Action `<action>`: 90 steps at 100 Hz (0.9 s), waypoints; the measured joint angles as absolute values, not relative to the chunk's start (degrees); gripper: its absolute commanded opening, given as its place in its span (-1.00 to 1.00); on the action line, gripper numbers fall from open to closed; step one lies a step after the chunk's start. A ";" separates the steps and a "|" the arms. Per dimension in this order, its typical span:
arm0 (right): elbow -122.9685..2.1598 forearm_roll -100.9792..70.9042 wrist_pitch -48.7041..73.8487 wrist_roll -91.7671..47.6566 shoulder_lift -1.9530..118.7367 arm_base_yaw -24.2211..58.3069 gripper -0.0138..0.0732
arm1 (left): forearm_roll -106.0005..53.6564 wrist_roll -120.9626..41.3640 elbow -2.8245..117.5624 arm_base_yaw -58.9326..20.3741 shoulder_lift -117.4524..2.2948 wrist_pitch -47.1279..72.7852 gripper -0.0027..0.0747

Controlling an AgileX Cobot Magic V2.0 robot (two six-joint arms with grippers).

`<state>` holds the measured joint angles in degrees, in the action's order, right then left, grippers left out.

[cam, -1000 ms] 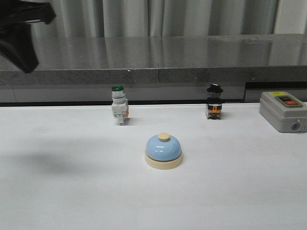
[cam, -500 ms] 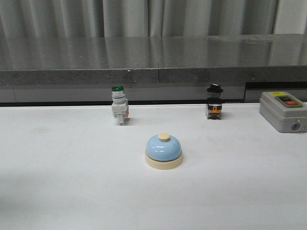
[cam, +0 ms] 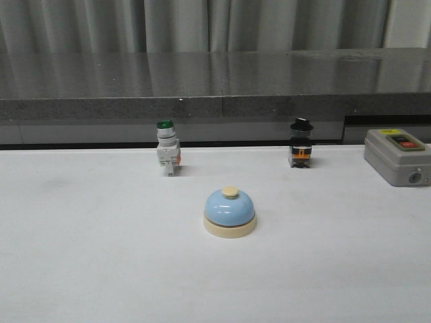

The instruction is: Place and press bell with both arms

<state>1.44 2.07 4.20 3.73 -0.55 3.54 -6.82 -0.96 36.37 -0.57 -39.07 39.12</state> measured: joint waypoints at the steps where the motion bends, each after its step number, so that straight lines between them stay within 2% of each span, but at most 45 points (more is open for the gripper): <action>1: 1.44 2.07 4.20 3.73 -0.55 3.54 -0.82 | -6.82 -0.96 36.22 -0.57 -38.46 39.44 -0.98; 20: 1.44 2.07 4.20 3.73 -0.55 3.54 -0.82 | -7.08 -0.96 33.51 -0.57 -31.48 43.09 -0.98; 58: 1.44 2.07 4.20 3.73 -0.55 3.54 -0.82 | -7.30 -0.96 27.61 -0.57 -19.58 41.79 -0.98; 68: 1.44 2.07 4.20 3.73 -0.55 3.54 -0.82 | -7.30 -0.96 23.88 -0.57 -16.83 35.66 -0.98; 90: 1.44 2.07 4.20 3.73 -0.55 3.54 -0.82 | -5.87 -0.96 9.85 -0.57 -11.23 8.65 -0.98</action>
